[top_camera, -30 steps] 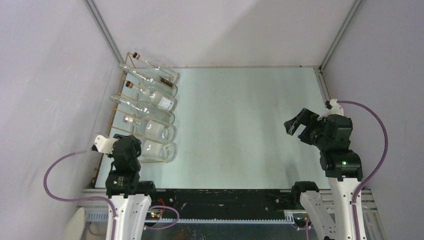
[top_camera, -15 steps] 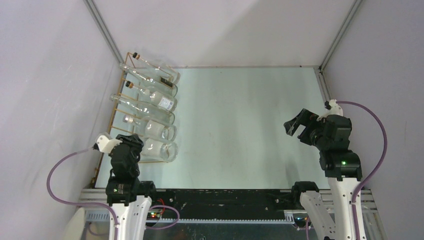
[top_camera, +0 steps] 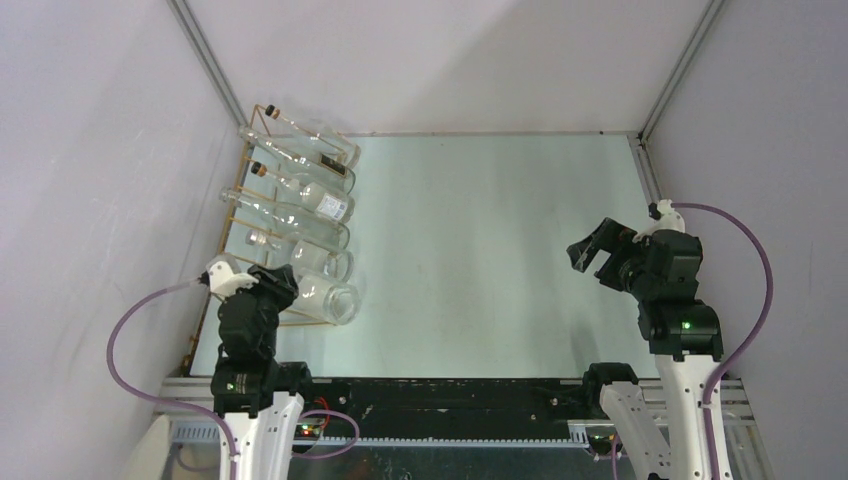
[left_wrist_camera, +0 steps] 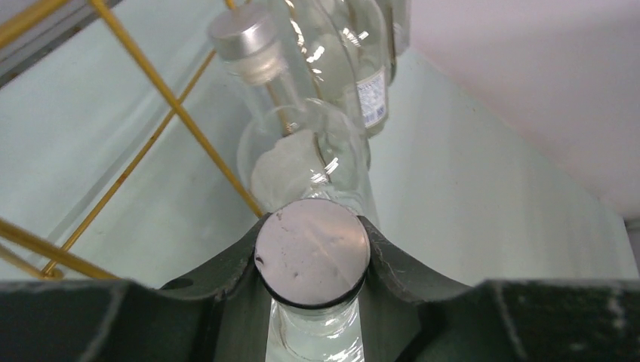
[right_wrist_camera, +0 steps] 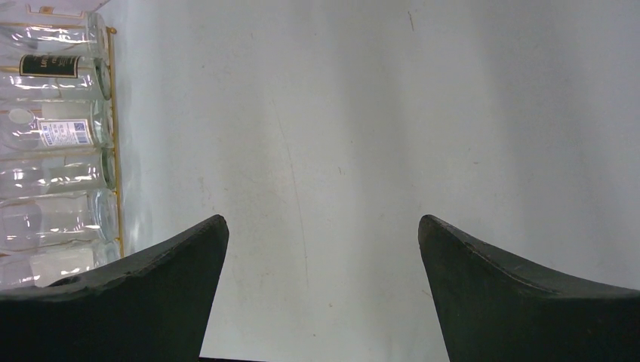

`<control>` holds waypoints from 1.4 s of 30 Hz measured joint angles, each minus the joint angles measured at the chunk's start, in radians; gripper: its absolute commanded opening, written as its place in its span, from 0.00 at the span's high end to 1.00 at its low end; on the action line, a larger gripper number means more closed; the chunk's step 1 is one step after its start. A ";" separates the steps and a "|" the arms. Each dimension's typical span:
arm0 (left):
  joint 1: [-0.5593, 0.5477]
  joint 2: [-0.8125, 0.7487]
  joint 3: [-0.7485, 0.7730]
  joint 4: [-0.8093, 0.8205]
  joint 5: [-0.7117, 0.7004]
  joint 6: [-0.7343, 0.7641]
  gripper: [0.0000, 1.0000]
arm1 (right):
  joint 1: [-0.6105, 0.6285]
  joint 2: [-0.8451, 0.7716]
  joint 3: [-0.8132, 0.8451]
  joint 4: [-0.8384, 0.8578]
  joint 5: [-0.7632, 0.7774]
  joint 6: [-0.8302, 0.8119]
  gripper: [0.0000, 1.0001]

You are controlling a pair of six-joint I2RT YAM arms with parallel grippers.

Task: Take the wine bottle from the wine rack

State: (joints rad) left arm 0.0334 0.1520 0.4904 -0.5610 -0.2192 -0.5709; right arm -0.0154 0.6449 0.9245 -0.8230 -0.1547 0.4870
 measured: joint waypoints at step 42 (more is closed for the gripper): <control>-0.012 0.189 0.168 0.188 0.649 0.142 1.00 | 0.000 -0.004 -0.029 0.034 -0.053 0.026 0.00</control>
State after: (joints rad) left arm 0.0216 0.3408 0.6586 -0.3729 0.4297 -0.4286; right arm -0.0154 0.6407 0.8955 -0.7891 -0.2077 0.5125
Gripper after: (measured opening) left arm 0.421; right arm 0.997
